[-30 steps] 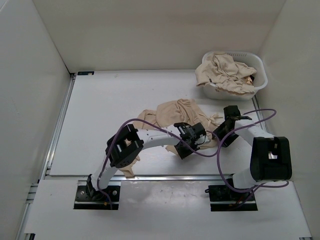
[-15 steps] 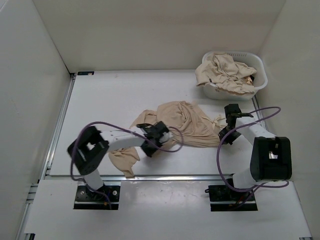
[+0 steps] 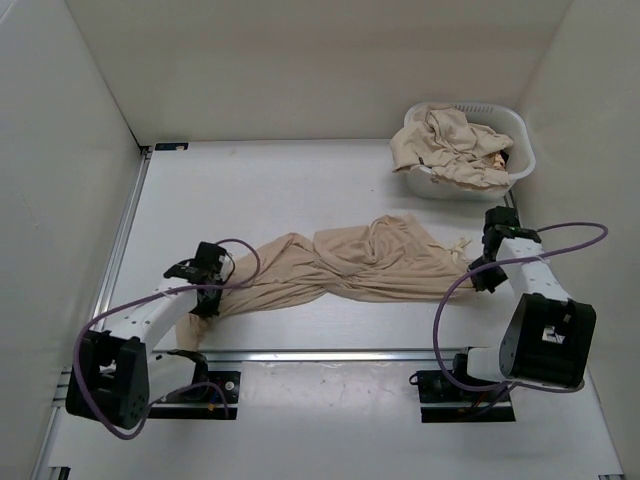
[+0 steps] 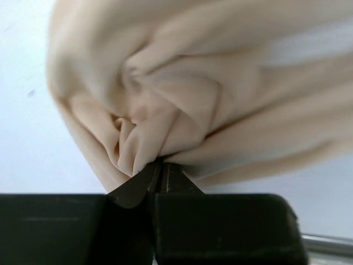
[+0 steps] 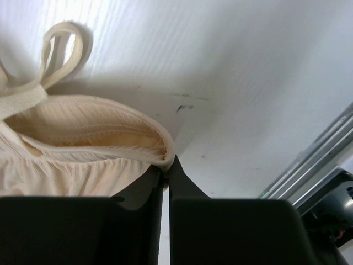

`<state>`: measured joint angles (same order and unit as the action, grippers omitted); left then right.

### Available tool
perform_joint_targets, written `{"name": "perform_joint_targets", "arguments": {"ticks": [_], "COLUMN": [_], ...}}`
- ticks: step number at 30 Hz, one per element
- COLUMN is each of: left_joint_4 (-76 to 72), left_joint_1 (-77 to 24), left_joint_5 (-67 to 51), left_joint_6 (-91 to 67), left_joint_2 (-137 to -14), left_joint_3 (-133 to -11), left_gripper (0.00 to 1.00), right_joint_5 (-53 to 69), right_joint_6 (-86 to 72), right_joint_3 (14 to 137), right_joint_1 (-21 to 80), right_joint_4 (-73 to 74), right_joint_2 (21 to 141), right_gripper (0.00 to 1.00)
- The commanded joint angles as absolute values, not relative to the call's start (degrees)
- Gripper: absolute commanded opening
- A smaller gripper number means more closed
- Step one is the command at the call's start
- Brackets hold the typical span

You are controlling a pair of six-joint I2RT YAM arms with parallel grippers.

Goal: Fold and stack the trousers
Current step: Flatten the trousers out

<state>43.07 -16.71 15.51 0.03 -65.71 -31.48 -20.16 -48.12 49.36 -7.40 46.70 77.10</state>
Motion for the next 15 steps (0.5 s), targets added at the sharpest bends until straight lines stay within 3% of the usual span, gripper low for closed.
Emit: {"name": "perform_joint_targets", "arguments": {"ticks": [1,6,12,15], "left_joint_4": [41.7,36.7,36.7,38.0], "left_joint_1": [-7.6,8.1,15.4,15.4], "left_joint_5": [16.7,12.8,11.0,9.8], "left_joint_6": [0.0,0.0,0.0,0.0], "left_joint_2": [-65.1,-71.0,-79.1,-78.3], "left_joint_3": [-32.5,-38.7,-49.7,-51.1], "left_gripper": [0.14,0.14,0.14,0.27], "right_joint_5": [-23.0,-22.5,-21.0,-19.6], "right_joint_6": [-46.3,-42.7,-40.4,-39.9], "right_joint_3": [52.1,52.6,52.6,54.0], "right_joint_1": [-11.4,-17.7,-21.3,-21.3], "right_joint_4": [48.9,50.0,49.4,50.0], "right_joint_2": [74.0,73.5,74.7,75.2], "right_gripper": [0.00,0.00,0.00,0.00]}}
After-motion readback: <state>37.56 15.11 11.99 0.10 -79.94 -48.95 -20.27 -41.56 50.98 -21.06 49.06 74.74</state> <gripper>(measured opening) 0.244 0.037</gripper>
